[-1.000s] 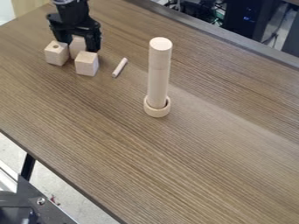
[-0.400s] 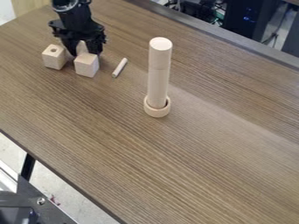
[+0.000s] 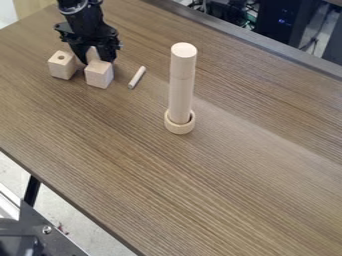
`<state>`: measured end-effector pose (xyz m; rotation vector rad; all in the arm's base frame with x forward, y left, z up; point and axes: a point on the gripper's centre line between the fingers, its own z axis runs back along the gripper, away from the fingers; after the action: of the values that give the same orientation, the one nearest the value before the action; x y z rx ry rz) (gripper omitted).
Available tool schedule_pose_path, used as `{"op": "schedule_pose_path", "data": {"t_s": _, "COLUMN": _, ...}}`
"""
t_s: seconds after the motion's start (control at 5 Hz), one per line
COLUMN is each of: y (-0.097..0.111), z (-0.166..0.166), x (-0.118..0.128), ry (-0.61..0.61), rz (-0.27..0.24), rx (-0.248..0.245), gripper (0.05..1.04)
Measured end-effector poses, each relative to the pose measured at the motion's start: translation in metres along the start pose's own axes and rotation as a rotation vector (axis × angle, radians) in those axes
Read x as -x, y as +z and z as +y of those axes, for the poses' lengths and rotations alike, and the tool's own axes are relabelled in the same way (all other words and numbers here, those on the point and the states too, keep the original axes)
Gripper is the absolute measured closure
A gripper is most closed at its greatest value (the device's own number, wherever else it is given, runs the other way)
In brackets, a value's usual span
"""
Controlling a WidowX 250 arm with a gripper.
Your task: Put the cube on top of the cube
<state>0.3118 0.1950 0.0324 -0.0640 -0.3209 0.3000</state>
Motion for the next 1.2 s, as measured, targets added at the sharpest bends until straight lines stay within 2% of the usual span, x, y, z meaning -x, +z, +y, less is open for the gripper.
{"op": "schedule_pose_path", "data": {"t_s": 0.2, "y": 0.009, "z": -0.007, "x": -0.003, "ry": -0.025, "rz": 0.005, "rx": 0.074, "gripper": 0.474}}
{"op": "schedule_pose_path", "data": {"t_s": 0.4, "y": 0.035, "z": -0.015, "x": -0.013, "ry": -0.070, "rz": -0.049, "rx": 0.093, "gripper": 0.474}}
{"op": "schedule_pose_path", "data": {"t_s": 0.6, "y": 0.047, "z": -0.017, "x": -0.015, "ry": -0.088, "rz": -0.064, "rx": 0.084, "gripper": 0.474}}
{"op": "schedule_pose_path", "data": {"t_s": 0.8, "y": 0.055, "z": -0.020, "x": -0.011, "ry": -0.111, "rz": -0.032, "rx": 0.076, "gripper": 0.474}}
{"op": "schedule_pose_path", "data": {"t_s": 1.0, "y": 0.054, "z": -0.020, "x": 0.000, "ry": -0.140, "rz": 0.044, "rx": 0.050, "gripper": 0.474}}
{"op": "schedule_pose_path", "data": {"t_s": 1.2, "y": 0.054, "z": -0.022, "x": 0.005, "ry": -0.148, "rz": 0.086, "rx": 0.053, "gripper": 0.474}}
